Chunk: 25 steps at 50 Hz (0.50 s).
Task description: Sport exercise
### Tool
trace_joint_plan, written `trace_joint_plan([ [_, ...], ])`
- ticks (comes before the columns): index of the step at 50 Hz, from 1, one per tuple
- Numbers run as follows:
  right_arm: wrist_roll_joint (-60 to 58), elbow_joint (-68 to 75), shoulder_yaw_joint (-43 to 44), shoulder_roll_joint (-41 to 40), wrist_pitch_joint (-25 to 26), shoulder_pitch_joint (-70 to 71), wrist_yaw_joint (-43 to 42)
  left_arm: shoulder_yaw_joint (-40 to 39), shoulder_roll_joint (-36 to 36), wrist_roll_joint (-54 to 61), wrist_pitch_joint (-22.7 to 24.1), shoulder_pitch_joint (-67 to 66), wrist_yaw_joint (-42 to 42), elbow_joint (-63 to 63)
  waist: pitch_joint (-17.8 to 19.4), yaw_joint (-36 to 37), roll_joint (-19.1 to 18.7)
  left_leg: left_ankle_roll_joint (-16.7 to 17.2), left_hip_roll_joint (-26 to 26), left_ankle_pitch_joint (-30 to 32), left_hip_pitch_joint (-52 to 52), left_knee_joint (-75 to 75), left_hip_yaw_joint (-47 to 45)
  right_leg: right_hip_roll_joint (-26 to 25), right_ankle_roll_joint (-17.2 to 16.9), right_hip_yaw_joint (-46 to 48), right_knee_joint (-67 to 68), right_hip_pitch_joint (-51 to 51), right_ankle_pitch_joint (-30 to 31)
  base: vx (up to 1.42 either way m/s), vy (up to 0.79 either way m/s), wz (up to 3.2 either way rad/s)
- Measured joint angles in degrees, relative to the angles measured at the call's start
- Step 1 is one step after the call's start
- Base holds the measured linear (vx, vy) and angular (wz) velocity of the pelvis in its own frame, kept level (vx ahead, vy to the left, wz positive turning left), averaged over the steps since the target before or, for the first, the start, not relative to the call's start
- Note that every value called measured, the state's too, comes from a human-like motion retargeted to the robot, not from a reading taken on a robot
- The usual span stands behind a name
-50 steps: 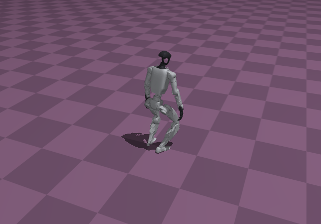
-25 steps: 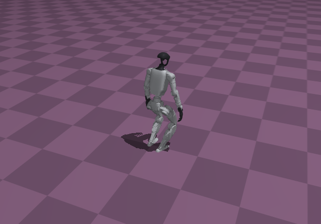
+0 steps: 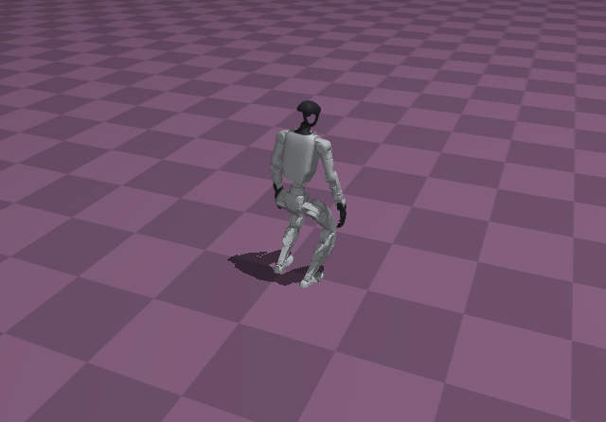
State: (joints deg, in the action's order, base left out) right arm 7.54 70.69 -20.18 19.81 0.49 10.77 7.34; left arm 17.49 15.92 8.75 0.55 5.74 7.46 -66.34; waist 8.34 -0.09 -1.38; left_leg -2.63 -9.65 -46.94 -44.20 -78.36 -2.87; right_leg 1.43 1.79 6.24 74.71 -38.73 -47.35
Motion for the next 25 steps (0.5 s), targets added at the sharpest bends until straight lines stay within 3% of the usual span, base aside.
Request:
trace_joint_plan([
  [3,1.3,-0.8,-0.3,-0.1,0.1,0.4,-0.1,-0.5,-0.1,0.5,-0.3,-0.1,0.5,-0.5,0.5,0.3,-0.2,0.1,-2.5,-1.8,-2.8,-7.4,-1.2,-1.6,0.7,1.0,3.9,-2.9,-0.9,-0.16,-0.14,-0.25],
  [7,1.6,-0.9,-0.3,-0.6,0.0,-0.1,0.5,-0.7,-0.4,0.8,-0.7,-0.4,0.6,-1.9,-0.5,-0.9,1.0,-0.7,-1.7,-3.1,-6.1,-11.8,-1.8,-1.0,0.5,2.0,10.2,-7.7,-2.5,-0.16,-0.12,-0.04],
  [15,0.1,1.3,0.3,-1.7,0.5,-1.7,2.4,-0.8,-0.5,0.4,-1.9,0.4,0.4,-4.9,-7.4,-5.8,4.6,-5.7,2.0,-3.1,-16.9,-11.8,-3.1,4.4,-1.3,2.2,17.8,-20.4,-2.7,-0.16,-0.05,0.22],
  [22,-0.4,2.3,1.3,-1.4,1.6,-0.4,5.1,-1.8,-0.4,-0.2,-2.9,2.1,1.5,-6.2,-6.2,-6.2,5.7,-6.7,2.1,-3.1,-16.0,-11.9,-3.6,4.7,-1.9,1.7,18.9,-20.0,-2.7,-0.05,0.01,-0.04],
  [25,-0.5,2.4,1.4,-1.6,1.7,-1.0,5.2,-1.9,-0.7,-0.4,-2.9,1.5,1.3,-6.2,-8.7,-7.3,6.0,-7.1,3.0,-3.1,-17.9,-11.6,-4.0,5.5,-2.3,1.2,19.1,-22.3,-2.7,0.0,0.0,0.0],
])
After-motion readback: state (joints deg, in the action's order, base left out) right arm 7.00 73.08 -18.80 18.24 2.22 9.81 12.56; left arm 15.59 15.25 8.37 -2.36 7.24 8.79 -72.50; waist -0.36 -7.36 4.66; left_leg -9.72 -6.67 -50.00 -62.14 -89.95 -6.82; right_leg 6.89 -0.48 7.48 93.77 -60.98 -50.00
